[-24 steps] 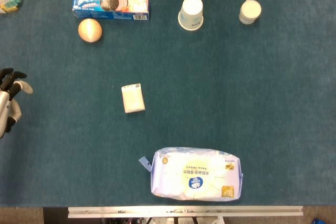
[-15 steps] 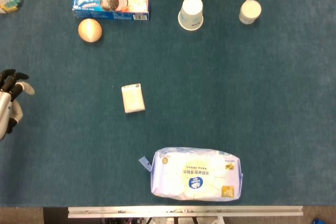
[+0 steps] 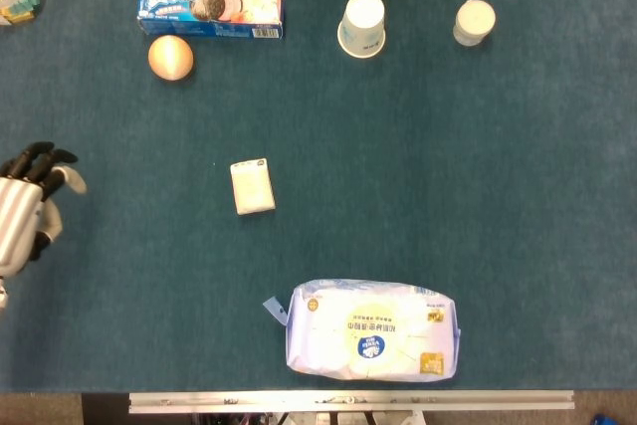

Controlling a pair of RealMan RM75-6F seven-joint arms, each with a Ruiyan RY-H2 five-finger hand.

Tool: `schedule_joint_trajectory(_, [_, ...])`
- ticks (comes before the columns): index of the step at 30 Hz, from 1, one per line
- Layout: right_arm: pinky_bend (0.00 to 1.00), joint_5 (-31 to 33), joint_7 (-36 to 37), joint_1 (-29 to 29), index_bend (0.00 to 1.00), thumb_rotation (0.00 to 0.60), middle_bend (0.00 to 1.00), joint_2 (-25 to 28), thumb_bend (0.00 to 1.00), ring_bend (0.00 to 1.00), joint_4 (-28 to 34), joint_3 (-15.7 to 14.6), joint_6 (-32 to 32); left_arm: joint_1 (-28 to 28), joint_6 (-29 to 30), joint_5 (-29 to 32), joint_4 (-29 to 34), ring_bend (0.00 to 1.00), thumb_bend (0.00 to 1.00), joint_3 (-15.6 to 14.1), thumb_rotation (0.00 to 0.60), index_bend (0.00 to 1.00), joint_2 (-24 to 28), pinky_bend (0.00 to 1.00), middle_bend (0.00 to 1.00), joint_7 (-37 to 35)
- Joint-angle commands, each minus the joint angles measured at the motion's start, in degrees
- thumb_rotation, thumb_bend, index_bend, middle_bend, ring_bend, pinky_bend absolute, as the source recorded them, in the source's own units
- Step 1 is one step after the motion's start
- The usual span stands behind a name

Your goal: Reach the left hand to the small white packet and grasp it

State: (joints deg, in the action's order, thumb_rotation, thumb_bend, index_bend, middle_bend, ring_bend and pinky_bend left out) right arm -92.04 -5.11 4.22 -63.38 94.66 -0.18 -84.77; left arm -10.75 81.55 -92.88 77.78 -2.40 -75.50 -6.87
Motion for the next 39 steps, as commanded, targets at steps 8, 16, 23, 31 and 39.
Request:
schedule_joint_trajectory(8, [0.21, 0.0, 0.3, 0.0, 0.59, 0.600, 0.44, 0.3, 0.06, 0.25, 0.2, 0.1, 0.0, -3.9, -3.0, -4.5, 2.7, 0.03, 1.00, -0.8, 0.600, 0.55, -1.8, 0.18, 0.16, 1.6])
schedule_joint_trajectory(16, [0.21, -0.1, 0.6, -0.1, 0.59, 0.600, 0.44, 0.6, 0.06, 0.25, 0.5, 0.2, -0.4, -9.3, -11.4, -6.4, 7.1, 0.00, 1.00, -2.3, 0.600, 0.41, -2.9, 0.16, 0.08, 2.1])
schedule_joint_trajectory(23, [0.21, -0.1, 0.9, -0.2, 0.59, 0.600, 0.44, 0.8, 0.06, 0.25, 0.6, 0.3, -0.6, -12.4, -17.0, -6.7, 8.6, 0.00, 1.00, -3.0, 0.600, 0.41, -4.6, 0.10, 0.01, 7.5])
schedule_joint_trajectory(31, [0.21, -0.1, 1.2, -0.2, 0.59, 0.600, 0.44, 1.0, 0.06, 0.25, 0.7, 0.4, -0.7, -14.3, -19.3, -5.7, 7.8, 0.00, 1.00, -2.4, 0.600, 0.26, -7.4, 0.00, 0.00, 11.2])
schedule_joint_trajectory(39, [0.21, 0.0, 1.3, -0.2, 0.59, 0.600, 0.44, 1.1, 0.06, 0.25, 0.8, 0.5, -0.7, -15.0, -21.1, -3.2, 7.7, 0.00, 1.00, -2.1, 0.600, 0.05, -8.6, 0.00, 0.00, 14.5])
